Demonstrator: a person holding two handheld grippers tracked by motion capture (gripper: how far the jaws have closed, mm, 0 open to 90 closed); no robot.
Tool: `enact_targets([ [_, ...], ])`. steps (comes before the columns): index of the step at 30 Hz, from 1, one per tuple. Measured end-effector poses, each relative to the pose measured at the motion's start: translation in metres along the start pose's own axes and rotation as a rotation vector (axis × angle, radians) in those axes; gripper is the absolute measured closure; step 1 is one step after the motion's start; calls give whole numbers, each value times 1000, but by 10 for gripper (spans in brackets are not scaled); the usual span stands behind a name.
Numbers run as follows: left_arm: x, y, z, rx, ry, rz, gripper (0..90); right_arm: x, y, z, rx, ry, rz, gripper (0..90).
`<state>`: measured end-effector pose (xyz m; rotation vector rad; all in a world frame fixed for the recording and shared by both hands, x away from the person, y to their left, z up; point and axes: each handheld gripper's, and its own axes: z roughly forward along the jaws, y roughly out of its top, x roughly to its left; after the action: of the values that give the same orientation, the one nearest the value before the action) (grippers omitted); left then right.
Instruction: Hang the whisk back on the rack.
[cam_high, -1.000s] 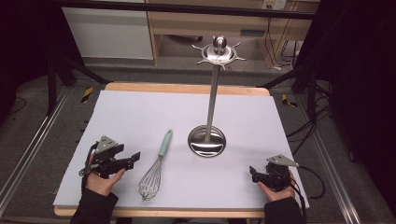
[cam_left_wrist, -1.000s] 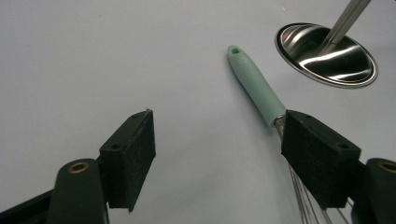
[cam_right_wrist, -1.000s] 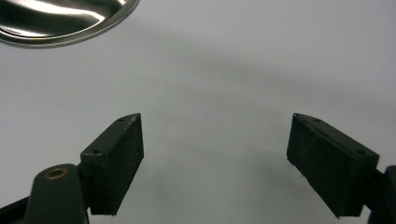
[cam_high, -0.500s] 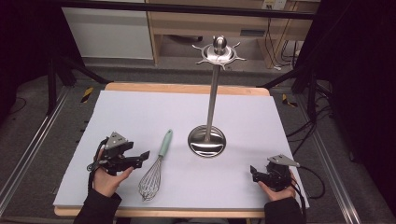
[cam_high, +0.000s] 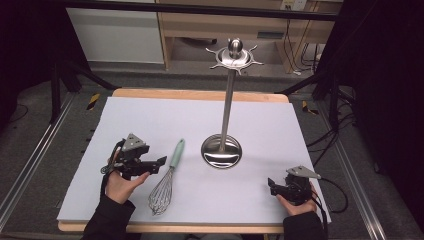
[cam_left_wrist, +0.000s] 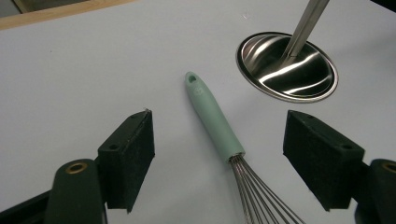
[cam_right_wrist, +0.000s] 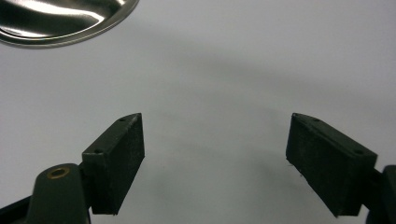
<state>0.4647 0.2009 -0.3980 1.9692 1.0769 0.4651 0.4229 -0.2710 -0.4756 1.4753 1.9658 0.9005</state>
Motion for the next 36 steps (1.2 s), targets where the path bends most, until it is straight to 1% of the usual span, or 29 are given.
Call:
enact_targets([
  [7,-4,7,14,44,1,12,241,0,0,1,6,2,-9,198],
  [10,-5,9,17,56,6,19,243,0,0,1,7,7,-5,201],
  [11,-7,11,19,68,12,28,243,0,0,1,7,9,-4,203],
  [14,-8,13,24,79,11,34,242,0,0,1,10,13,-3,204],
  [15,-8,13,24,79,11,34,240,0,0,1,10,13,-3,204],
  [17,-10,15,27,99,11,38,235,0,0,2,9,14,3,204],
  [18,-10,15,28,102,14,45,234,0,0,2,9,12,-2,205],
  [19,-12,16,30,116,16,54,232,0,1,2,8,13,0,206],
  [24,-13,17,34,134,20,61,231,0,1,2,11,14,0,207],
  [25,-13,17,35,148,21,68,231,0,1,2,11,14,2,207],
  [27,-13,18,38,160,22,60,231,1,1,1,10,13,12,209],
  [29,-12,18,40,176,26,65,232,1,1,2,10,16,7,209],
  [30,-12,18,40,176,26,65,233,1,1,2,10,16,7,209],
  [31,-11,18,42,189,33,67,235,1,1,3,14,12,1,209],
  [32,-11,18,42,189,33,67,238,1,1,3,14,12,2,209],
  [33,-11,18,44,199,40,62,241,1,1,3,15,12,2,210],
  [36,-11,17,49,225,39,61,252,1,1,3,13,18,2,211],
])
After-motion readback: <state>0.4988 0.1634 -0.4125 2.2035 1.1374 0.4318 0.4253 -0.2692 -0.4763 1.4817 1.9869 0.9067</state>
